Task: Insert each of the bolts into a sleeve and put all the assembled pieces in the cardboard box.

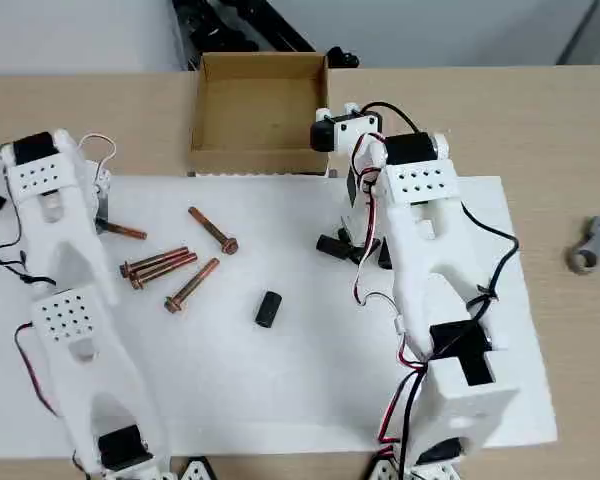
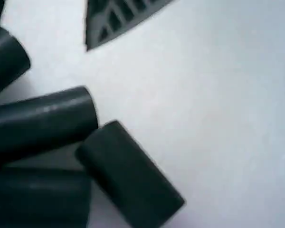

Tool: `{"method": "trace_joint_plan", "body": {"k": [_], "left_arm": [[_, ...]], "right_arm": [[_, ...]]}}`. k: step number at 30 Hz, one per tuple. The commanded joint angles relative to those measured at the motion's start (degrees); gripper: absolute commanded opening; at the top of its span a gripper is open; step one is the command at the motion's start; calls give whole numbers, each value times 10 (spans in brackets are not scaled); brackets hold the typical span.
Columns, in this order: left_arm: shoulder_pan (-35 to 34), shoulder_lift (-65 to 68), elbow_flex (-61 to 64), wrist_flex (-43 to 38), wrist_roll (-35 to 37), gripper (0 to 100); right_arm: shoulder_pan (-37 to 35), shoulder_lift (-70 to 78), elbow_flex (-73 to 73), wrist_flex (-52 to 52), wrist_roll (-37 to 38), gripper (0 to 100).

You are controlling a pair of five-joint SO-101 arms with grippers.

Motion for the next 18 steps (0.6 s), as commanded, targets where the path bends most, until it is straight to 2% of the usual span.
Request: {"method": "trace_joint_plan", "body": {"k": [1, 6, 12, 18], "left_arm": [[-2, -23, -42, 19, -95, 5], [0, -63, -46, 19, -177, 5], [27, -128, -41, 19, -352, 5], [57, -219, -1, 20, -413, 5]], "right_arm": [[7, -4, -24, 1, 3, 115], [6, -4, -24, 3, 0, 115], [-25, -4, -25, 54, 0, 118], [-54, -4, -25, 19, -34, 119]]}}
